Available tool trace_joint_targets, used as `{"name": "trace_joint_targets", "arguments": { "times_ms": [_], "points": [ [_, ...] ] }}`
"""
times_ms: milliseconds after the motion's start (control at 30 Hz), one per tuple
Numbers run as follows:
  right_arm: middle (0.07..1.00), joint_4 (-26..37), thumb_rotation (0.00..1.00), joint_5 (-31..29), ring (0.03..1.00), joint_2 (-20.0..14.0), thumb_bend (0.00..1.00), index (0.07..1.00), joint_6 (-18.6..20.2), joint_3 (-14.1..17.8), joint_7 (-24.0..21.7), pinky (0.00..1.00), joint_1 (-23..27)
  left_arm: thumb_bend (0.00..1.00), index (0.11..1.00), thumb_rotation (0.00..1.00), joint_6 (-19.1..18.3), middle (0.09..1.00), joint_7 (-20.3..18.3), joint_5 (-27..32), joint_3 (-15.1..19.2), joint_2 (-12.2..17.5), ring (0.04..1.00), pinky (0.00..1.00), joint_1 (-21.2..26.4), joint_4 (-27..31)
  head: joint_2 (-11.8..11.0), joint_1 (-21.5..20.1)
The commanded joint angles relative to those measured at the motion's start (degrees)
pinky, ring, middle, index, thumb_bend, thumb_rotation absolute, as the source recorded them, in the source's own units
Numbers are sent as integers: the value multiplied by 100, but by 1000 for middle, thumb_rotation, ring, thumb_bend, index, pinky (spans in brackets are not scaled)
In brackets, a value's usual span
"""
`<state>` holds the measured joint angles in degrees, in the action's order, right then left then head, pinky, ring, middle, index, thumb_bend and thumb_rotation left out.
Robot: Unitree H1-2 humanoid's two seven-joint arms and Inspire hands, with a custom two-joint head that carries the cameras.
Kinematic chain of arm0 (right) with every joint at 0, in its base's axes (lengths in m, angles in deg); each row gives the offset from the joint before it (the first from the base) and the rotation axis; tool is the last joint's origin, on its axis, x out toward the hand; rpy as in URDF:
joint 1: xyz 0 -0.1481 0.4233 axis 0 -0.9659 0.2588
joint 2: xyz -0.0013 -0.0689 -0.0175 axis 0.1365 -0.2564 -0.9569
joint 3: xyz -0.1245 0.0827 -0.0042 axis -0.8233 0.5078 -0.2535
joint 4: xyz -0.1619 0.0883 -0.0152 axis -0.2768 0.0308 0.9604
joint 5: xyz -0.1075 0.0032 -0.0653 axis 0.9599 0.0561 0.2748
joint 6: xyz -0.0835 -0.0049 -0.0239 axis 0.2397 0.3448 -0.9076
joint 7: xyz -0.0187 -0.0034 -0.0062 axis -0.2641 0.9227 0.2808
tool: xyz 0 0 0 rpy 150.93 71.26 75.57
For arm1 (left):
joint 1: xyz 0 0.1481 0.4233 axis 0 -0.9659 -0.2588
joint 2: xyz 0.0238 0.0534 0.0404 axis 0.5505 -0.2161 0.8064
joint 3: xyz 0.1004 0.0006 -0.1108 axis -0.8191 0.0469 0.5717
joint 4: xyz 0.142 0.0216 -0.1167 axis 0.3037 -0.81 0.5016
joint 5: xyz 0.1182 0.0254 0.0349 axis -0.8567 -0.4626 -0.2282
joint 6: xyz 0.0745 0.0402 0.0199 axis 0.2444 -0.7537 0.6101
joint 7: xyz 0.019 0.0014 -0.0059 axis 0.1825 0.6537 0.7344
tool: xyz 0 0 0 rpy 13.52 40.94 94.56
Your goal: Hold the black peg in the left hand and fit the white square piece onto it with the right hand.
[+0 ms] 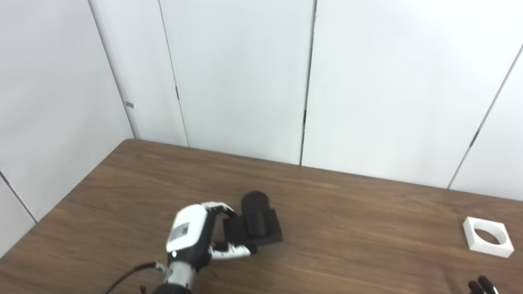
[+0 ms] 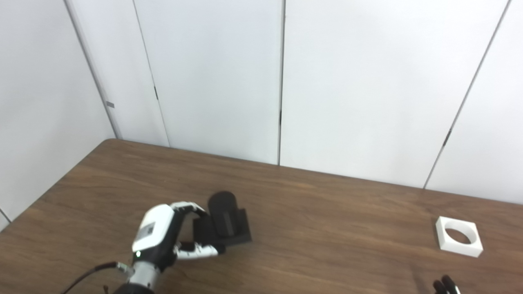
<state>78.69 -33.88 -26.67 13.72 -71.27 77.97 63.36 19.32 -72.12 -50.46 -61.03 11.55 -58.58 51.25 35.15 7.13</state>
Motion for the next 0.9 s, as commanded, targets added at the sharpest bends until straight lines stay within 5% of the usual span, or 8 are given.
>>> {"name": "trace_joint_targets", "arguments": {
  "times_ms": [0,267,467,867],
  "points": [
    [981,198,1000,7,1000,140,504,984,73,-47,8,1000,-3,520,485,50,193,724,-50,-155,-12,-17,808,707,2,392,7,4],
    [974,559,1000,71,1000,184,447,994,399,-125,109,1000,-60,518,486,49,559,738,-489,-315,-483,-229,823,700,-655,941,369,-431],
    [975,674,1000,82,1000,178,485,979,511,-158,153,1000,-96,518,486,48,1223,747,-391,-597,-869,-266,818,717,-1084,576,547,-554],
    [951,810,1000,154,999,164,538,962,654,-146,188,1000,-102,519,486,46,1799,782,-654,-760,-1170,-278,850,847,-1260,6,724,-656]
  ]
}}
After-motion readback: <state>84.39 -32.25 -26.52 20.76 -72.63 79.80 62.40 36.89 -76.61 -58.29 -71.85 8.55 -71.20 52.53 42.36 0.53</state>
